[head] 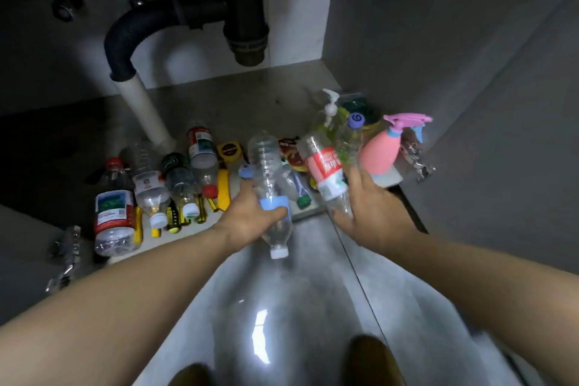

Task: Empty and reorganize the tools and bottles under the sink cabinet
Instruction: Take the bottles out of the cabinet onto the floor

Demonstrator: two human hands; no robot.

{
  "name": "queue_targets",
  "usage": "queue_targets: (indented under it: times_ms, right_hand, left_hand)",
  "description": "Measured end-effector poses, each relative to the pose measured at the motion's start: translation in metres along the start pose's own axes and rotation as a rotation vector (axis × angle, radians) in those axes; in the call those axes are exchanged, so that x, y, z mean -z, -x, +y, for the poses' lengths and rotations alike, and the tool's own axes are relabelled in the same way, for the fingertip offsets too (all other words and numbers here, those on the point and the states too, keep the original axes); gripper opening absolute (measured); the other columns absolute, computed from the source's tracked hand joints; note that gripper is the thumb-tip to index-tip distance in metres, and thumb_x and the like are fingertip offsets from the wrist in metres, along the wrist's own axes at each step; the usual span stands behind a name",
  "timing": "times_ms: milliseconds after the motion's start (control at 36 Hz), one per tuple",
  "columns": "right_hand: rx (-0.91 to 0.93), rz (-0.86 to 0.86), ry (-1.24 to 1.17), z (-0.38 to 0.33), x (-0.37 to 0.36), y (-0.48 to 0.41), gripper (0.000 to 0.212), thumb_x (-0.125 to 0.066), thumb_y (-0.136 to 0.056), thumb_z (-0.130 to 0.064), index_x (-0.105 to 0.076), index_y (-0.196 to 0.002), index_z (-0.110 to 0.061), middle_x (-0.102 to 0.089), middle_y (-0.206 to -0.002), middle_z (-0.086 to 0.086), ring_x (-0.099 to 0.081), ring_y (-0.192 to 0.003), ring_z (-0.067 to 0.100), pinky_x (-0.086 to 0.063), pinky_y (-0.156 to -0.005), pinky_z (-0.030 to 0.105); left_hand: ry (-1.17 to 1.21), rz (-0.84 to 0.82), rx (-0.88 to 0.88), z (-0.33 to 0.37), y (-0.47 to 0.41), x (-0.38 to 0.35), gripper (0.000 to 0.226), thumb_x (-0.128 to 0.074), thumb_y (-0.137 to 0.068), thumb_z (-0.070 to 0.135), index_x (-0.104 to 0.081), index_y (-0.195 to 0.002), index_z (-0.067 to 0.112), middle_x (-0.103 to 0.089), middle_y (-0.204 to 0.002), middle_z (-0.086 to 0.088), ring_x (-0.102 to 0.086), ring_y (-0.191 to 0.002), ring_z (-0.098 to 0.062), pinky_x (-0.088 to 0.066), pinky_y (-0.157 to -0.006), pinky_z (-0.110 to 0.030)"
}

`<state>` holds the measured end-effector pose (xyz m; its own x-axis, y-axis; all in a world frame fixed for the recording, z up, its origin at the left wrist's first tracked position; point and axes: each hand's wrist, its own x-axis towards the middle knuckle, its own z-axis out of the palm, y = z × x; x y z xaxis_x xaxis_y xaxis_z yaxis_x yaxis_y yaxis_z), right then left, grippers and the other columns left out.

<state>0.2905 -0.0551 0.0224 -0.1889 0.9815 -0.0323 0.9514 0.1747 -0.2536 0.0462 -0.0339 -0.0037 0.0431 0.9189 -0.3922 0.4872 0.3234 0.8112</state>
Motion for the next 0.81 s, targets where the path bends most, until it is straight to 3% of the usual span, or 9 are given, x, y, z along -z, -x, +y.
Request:
queue_targets:
  times_ms: [56,111,222,389,500,611,722,806]
  right_hand:
    - [-0.023,-0.081,-0.081,0.022,-0.008,0.03,0.057,-0.061,-0.086,-0.05,-0.031,-0.131,-0.029,-0.055,-0.113,0.0,-0.055,-0.067,0.016,-0.043,-0.06,0.033]
    - [-0.057,-0.205,-0.099,0.045,-0.021,0.057,0.061,-0.061,-0.084,-0.052,-0.028,-0.133,-0.035,-0.055,-0.116,-0.005,-0.056,-0.059,0.008,-0.052,-0.06,0.035]
    - [-0.139,-0.404,0.008,0.092,-0.055,0.092,0.081,-0.064,-0.088,-0.057,-0.013,-0.149,-0.039,-0.049,-0.134,-0.006,-0.066,-0.096,0.015,-0.058,-0.076,0.027]
    - [-0.292,-0.481,0.202,0.132,-0.095,0.093,0.068,-0.055,-0.096,-0.05,-0.013,-0.149,-0.044,-0.041,-0.145,0.009,-0.06,-0.115,0.029,-0.057,-0.09,0.039]
    - [-0.338,-0.54,0.315,0.142,-0.113,0.076,0.099,-0.072,-0.088,-0.025,0.0,-0.151,-0.05,-0.025,-0.152,0.016,-0.048,-0.127,0.037,-0.055,-0.094,0.046]
    - [-0.385,-0.503,0.376,0.143,-0.126,0.062,0.091,-0.066,-0.092,-0.016,-0.007,-0.155,-0.043,-0.01,-0.156,0.018,-0.038,-0.132,0.039,-0.054,-0.096,0.048]
    - [-0.382,-0.44,0.455,0.14,-0.138,0.063,0.091,-0.063,-0.092,-0.021,-0.001,-0.16,-0.026,0.002,-0.164,0.023,-0.011,-0.15,0.046,-0.034,-0.115,0.054]
    - [-0.253,-0.405,0.515,0.137,-0.147,0.067,0.087,-0.057,-0.095,-0.026,-0.001,-0.16,-0.014,0.003,-0.166,0.022,0.0,-0.153,0.044,-0.019,-0.122,0.056]
  left_hand:
    - [-0.106,-0.17,0.054,0.006,0.012,-0.01,0.058,-0.081,-0.081,0.033,-0.043,-0.123,0.021,-0.064,-0.11,-0.002,-0.068,-0.097,-0.021,-0.059,-0.079,-0.037]
    - [-0.131,-0.319,0.103,0.011,0.022,-0.021,0.054,-0.081,-0.08,0.034,-0.047,-0.119,0.02,-0.064,-0.112,-0.006,-0.068,-0.101,-0.026,-0.06,-0.085,-0.047]
    - [-0.03,-0.528,0.22,0.009,0.034,-0.055,0.059,-0.082,-0.078,0.031,-0.049,-0.125,0.017,-0.064,-0.12,-0.013,-0.07,-0.106,-0.029,-0.059,-0.089,-0.055]
    - [-0.077,-0.568,0.364,-0.006,0.034,-0.112,0.07,-0.081,-0.085,0.031,-0.04,-0.138,0.009,-0.052,-0.131,-0.014,-0.065,-0.111,-0.029,-0.059,-0.092,-0.048]
    - [0.012,-0.539,0.431,-0.017,0.022,-0.14,0.059,-0.08,-0.086,0.037,-0.052,-0.127,0.004,-0.063,-0.124,-0.022,-0.069,-0.108,-0.033,-0.06,-0.091,-0.045]
    - [0.069,-0.469,0.447,-0.033,0.008,-0.164,0.066,-0.08,-0.084,0.042,-0.052,-0.131,0.004,-0.062,-0.122,-0.018,-0.069,-0.105,-0.029,-0.062,-0.083,-0.039]
    - [0.104,-0.405,0.444,-0.045,-0.002,-0.179,0.082,-0.081,-0.082,0.045,-0.042,-0.144,0.008,-0.056,-0.133,-0.013,-0.065,-0.11,-0.026,-0.063,-0.072,-0.033]
    - [0.121,-0.372,0.425,-0.05,-0.006,-0.183,0.086,-0.08,-0.083,0.046,-0.036,-0.148,0.011,-0.052,-0.136,-0.01,-0.062,-0.112,-0.025,-0.059,-0.066,-0.027]
